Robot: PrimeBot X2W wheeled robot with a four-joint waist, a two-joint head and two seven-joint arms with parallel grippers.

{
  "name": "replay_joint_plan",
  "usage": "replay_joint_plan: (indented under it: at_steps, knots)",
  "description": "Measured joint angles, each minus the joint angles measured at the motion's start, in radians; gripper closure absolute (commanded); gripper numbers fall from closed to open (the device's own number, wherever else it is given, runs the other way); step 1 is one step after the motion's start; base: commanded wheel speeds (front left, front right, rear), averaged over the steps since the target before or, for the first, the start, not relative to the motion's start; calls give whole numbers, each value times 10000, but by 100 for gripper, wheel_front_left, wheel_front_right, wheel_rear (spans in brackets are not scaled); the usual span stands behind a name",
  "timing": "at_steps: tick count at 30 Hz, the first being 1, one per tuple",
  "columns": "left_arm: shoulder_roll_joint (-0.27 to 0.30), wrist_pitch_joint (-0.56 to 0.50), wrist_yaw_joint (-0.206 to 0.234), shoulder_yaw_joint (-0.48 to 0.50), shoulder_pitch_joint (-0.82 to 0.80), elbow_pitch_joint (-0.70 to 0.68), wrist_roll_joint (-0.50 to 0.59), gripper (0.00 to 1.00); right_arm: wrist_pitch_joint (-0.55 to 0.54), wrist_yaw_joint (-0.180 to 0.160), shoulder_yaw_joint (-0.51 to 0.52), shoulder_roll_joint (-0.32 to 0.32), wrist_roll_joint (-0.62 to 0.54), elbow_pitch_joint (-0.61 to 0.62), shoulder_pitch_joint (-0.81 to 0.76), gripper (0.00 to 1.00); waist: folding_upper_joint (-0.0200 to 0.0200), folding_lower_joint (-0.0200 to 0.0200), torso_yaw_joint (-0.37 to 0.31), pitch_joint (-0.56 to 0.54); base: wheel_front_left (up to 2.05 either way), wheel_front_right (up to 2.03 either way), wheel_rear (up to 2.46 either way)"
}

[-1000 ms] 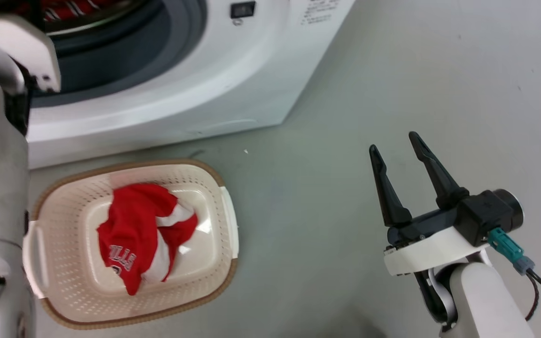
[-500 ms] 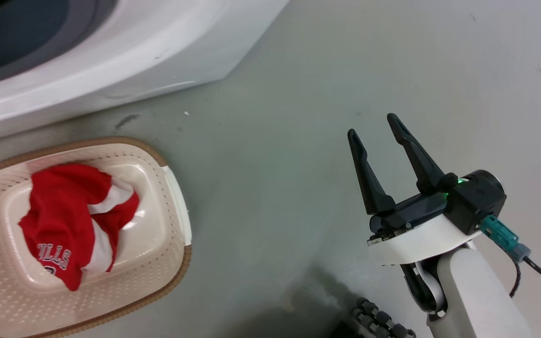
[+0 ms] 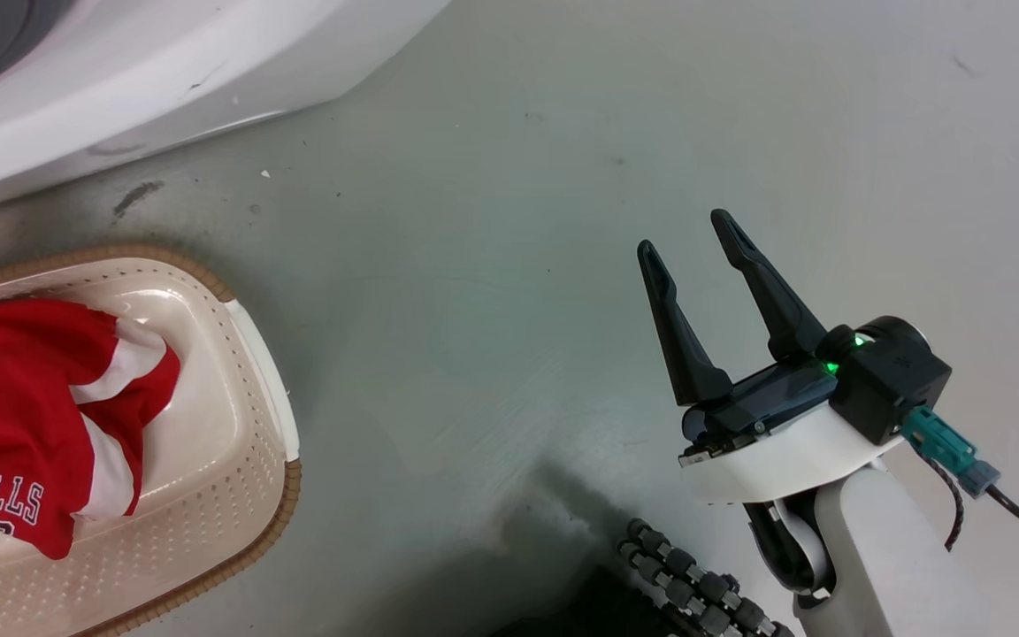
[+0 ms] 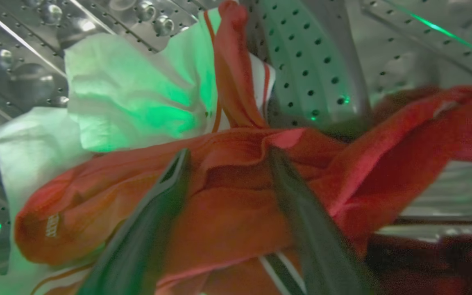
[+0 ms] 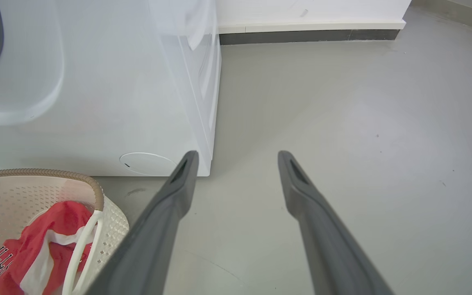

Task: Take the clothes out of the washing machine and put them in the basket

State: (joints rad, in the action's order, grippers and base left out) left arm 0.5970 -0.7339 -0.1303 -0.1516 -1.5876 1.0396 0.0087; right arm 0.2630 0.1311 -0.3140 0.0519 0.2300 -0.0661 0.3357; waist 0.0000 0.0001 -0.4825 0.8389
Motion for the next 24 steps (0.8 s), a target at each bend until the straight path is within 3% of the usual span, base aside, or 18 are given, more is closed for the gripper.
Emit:
replay_joint_plan:
  at_steps: [1,3,12,17,24]
  knots:
    - [27,-102,58,10,25,-115,-27,47,0,2,-6,-2,8,6,0,0,0,0,-13,35,0,0,0]
    - [82,-201,111,44,131,-382,-98,100,0,2,-13,-2,73,8,0,0,0,0,-32,68,0,0,0]
    - [297,1189,886,59,1243,-2347,-48,100,2,0,19,-4,61,-40,122,0,0,0,69,-17,0,0,0]
    - [301,2604,1354,236,1930,-3143,-203,100,2,2,138,-4,-104,-88,126,0,0,0,192,-325,0,0,0]
    - [-100,4817,1661,405,3148,-3501,-654,100,2,2,456,-10,-309,-270,86,0,0,-1,430,-1043,0,0,0]
